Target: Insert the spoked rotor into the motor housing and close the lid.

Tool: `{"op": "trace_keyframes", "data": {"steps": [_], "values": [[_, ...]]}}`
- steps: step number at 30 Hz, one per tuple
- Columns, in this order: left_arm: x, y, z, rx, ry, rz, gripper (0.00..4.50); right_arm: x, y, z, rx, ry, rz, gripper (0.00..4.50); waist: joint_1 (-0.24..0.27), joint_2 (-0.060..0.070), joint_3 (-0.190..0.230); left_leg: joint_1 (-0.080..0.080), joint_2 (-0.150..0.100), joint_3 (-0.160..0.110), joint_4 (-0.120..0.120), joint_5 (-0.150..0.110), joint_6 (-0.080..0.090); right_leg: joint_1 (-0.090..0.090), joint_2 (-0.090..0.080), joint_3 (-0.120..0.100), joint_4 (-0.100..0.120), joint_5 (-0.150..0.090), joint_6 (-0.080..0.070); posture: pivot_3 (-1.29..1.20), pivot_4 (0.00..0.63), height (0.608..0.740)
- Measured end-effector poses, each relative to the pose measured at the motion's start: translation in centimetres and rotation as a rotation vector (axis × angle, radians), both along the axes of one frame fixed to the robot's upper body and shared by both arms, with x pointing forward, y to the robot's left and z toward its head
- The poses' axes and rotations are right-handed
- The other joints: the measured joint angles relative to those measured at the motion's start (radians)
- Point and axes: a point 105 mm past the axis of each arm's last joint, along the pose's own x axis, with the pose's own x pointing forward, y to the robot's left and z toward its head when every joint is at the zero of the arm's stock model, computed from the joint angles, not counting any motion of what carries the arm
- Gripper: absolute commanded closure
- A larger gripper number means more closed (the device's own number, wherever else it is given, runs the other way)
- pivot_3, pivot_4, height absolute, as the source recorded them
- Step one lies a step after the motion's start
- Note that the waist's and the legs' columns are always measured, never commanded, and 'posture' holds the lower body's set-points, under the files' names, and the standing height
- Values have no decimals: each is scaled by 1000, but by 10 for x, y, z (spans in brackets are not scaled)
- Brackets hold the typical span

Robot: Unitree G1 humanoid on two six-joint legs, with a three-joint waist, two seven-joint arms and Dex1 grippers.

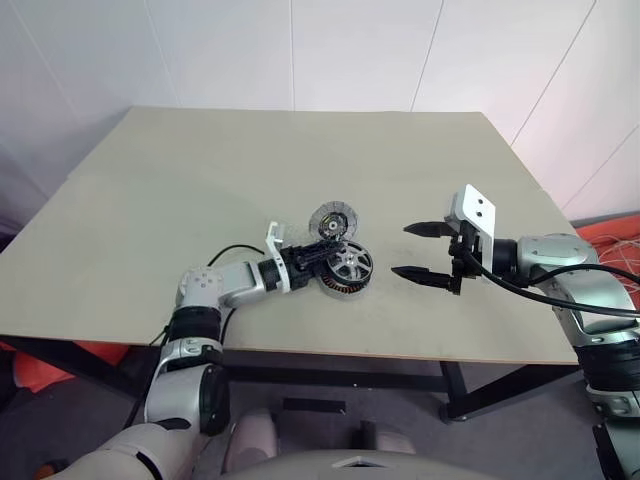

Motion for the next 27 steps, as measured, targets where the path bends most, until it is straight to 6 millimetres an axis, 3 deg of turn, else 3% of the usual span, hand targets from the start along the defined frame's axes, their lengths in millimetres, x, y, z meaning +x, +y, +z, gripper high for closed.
{"op": "trace_keyframes", "data": {"steps": [2, 20, 27], "values": [[0, 1, 4, -7, -12, 1, 39, 0, 0, 0, 0, 0, 0, 0, 0, 0, 0, 1, 0, 0, 0, 0, 0, 1, 0, 0, 0, 0, 0, 0, 0, 740], [-16, 18, 37, 13, -107, -69, 39, 0, 8, -3, 12, 8, 25, 0, -1, 0, 0, -2, 0, 0, 0, 0, 1, -2, 0, 0, 0, 0, 0, 0, 0, 740], [-13, 39, 37, 64, -119, -26, 39, 0, 11, -3, 15, 9, 31, 0, -1, 0, 0, -2, 0, 0, 0, 0, 1, -2, 0, 0, 0, 0, 0, 0, 0, 740]]}}
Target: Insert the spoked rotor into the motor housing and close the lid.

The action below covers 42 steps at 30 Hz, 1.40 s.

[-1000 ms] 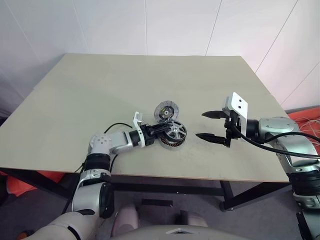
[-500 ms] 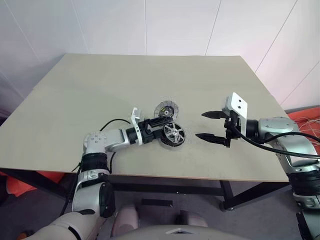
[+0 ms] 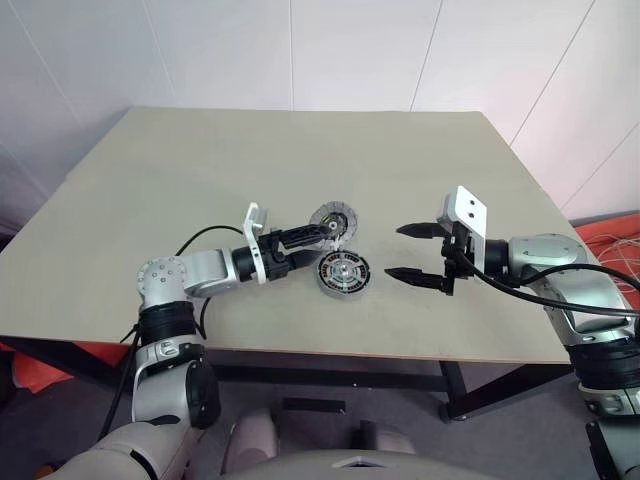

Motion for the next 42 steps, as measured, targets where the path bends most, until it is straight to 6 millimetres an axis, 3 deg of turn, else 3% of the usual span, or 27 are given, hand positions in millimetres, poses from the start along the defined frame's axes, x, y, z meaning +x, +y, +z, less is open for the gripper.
{"op": "trace_keyframes", "data": {"steps": [6, 10, 14, 18, 21, 28, 32, 38, 42], "values": [[2, 24, 0, 37, -12, 54, 39, 0, 2, -1, 7, 0, 0, 0, -1, 0, 0, 0, 0, 0, 0, 0, 0, 0, 0, 0, 0, 0, 0, 0, 0, 740], [1, 42, 15, 71, -109, 86, 39, 2, 6, -1, 21, -6, 0, 0, -3, 0, 0, 0, 1, 0, 0, 0, -1, -1, 0, 0, 0, 0, 0, 0, 0, 740], [8, 67, 27, 210, -257, 183, 39, 7, 18, -1, 45, -25, -7, 0, -5, 1, 0, 0, 1, 0, 0, 0, -1, -1, 0, 0, 0, 0, 0, 0, 0, 740], [17, 90, 24, 431, -422, 239, 39, 15, 31, 0, 70, -57, -27, 0, -5, 1, 0, 0, 1, 0, -1, 1, -2, -1, 0, 0, 0, 0, 0, 0, 0, 740], [19, 104, 31, 525, -584, 237, 0, 21, 38, -1, 98, -64, -52, 552, -4, 1, 1, -1, 1, 0, -2, 2, -5, -2, 0, 0, 0, 0, 0, 0, 0, 740], [38, 123, 54, 765, -1048, 294, 0, 24, 60, -8, 113, -86, -40, 3021, -5, 0, 1, -1, 1, 0, -2, 3, -5, -2, 0, 0, 0, 0, 0, 0, 0, 740], [40, 123, 54, 793, -1138, 257, 0, 25, 61, -14, 89, -85, -36, 4415, -6, 0, 1, -1, 1, 0, -2, 3, -6, -3, 0, 0, 1, 0, 0, 0, 0, 740], [37, 116, 51, 741, -1161, 199, 0, 27, 68, -39, 62, -51, -38, 4464, -7, 0, 1, -1, 1, 0, -2, 3, -7, -3, 0, 0, 3, 0, 0, 0, 0, 740], [33, 112, 40, 702, -1088, 153, 0, 27, 71, -56, 53, -7, -38, 4464, -8, 0, 1, -1, 1, 0, -2, 3, -7, -4, 0, 0, 4, 0, 0, 0, 0, 740]]}}
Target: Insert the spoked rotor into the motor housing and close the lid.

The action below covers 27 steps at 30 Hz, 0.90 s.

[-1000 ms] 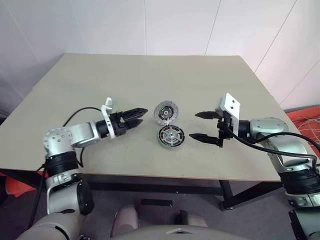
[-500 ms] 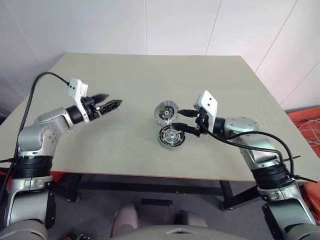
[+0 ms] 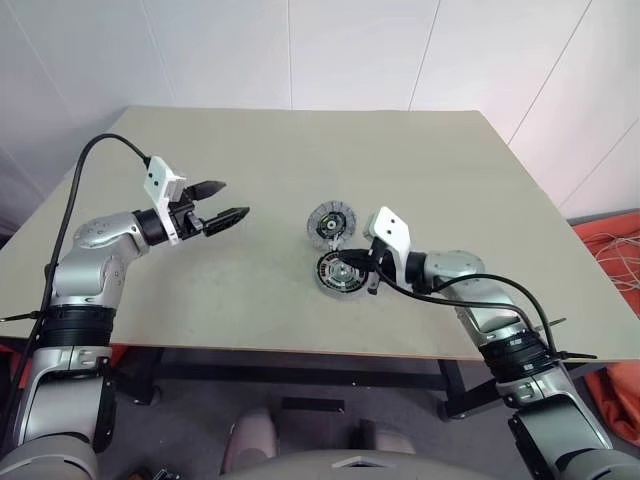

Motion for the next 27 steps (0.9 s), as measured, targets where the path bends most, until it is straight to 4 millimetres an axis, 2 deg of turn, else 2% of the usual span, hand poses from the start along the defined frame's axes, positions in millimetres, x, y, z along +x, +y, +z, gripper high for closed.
{"op": "trace_keyframes", "data": {"steps": [3, 7, 14, 18, 22, 27], "values": [[-3, -9, -7, -22, 34, -20, 0, 0, -1, -11, -39, 12, 1, 4464, 2, 0, 0, 0, 0, 0, 0, 0, 0, 1, 0, 0, 0, 0, 0, 0, 0, 740], [-6, -20, -9, -43, 49, -45, 0, 0, 2, -13, -44, 1, 15, 4464, 0, 0, 0, 1, 1, 0, 0, 0, 0, 1, 0, 0, 0, 0, 0, 0, 0, 740], [-11, -21, -14, -44, 78, -49, 0, -2, -1, -12, -56, 0, 34, 4464, 0, 0, 0, 2, 0, 0, 0, 0, 0, 2, 0, 0, 0, 0, 0, 0, 0, 740], [-13, -17, -16, -31, 88, -41, 0, -6, -13, -4, -102, 15, 68, 4464, 3, 0, 0, 1, 0, 0, 0, 0, 0, 2, 0, 0, 0, 0, 0, 0, 0, 740], [-16, -18, -15, -61, 100, -69, 0, -11, -28, 19, -179, 11, 158, 4464, 2, 0, 0, 1, 1, 0, 0, 0, 0, 1, 0, 0, 0, 0, 0, 0, 0, 740], [-19, -19, -14, -69, 100, -88, 0, -7, -33, 49, -266, -37, 274, 2988, -1, 0, 0, 2, 2, 0, 0, 0, 0, 1, 1, 0, 1, 0, 0, 0, 0, 740]]}}
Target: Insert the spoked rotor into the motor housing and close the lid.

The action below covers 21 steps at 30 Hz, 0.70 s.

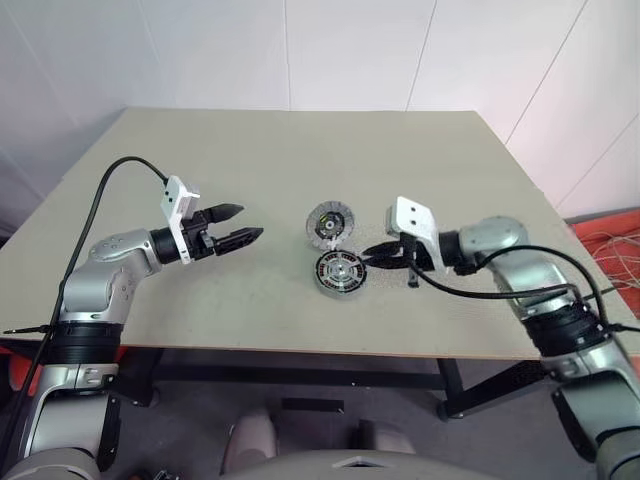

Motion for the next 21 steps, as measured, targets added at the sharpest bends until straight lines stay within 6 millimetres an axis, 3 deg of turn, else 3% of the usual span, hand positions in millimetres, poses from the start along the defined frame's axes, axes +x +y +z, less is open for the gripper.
{"op": "trace_keyframes", "data": {"steps": [8, 16, 21], "values": [[-11, 6, -12, 15, 24, -11, 0, 0, -4, 7, -250, -42, 263, 143, 4, 0, 0, -3, 0, 0, 2, -1, 3, -1, 0, -1, 0, 0, 0, 0, 0, 740], [-15, 4, -11, 18, 14, -15, 0, 2, -4, -7, -446, -128, 454, 31, 2, 0, 0, -4, 0, 0, 3, -2, 5, -2, 0, -1, 1, 0, -1, 0, 0, 740], [-16, 4, -9, 22, 2, -5, 0, 11, 1, -16, -618, -316, 646, 31, -1, 0, 0, -5, 0, 0, 4, -2, 5, -3, 0, -1, 2, 0, -1, 0, 0, 740]]}}
